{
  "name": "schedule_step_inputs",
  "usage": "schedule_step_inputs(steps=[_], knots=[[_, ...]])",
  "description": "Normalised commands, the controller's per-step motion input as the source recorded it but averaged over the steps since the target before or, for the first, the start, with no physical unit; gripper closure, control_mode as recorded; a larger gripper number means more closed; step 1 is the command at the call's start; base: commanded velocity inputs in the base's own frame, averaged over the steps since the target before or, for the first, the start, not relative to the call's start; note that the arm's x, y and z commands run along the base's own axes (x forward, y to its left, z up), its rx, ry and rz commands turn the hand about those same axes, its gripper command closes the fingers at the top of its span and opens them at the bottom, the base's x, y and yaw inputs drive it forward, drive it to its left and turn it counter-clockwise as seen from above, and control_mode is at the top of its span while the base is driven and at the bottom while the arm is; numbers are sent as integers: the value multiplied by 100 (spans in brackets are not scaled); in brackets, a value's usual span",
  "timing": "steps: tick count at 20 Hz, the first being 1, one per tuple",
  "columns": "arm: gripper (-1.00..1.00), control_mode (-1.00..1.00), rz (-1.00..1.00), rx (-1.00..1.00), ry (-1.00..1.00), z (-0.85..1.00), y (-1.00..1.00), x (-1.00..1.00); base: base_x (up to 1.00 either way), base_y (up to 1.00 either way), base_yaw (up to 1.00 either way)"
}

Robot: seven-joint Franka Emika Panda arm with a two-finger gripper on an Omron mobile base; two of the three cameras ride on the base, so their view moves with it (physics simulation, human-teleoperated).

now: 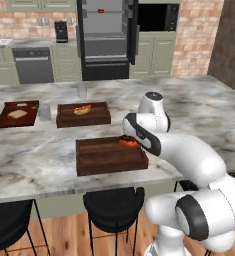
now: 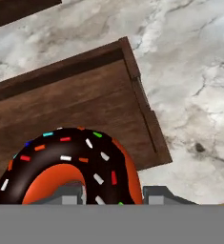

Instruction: Take the donuts from the fridge and place them on the empty tray on the dining counter.

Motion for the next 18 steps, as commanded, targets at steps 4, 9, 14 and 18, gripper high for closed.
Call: schedule_step_inputs(steps=[4,9,14,18], knots=[[100,-100,0,9,22,-63,8,67,0,0,0],[100,-100,0,3,15,-54,32,57,0,0,0],[100,-100,0,-1,12,-39,19,57,0,0,0],[100,-100,0,-4,1,-38,0,39,0,0,0]])
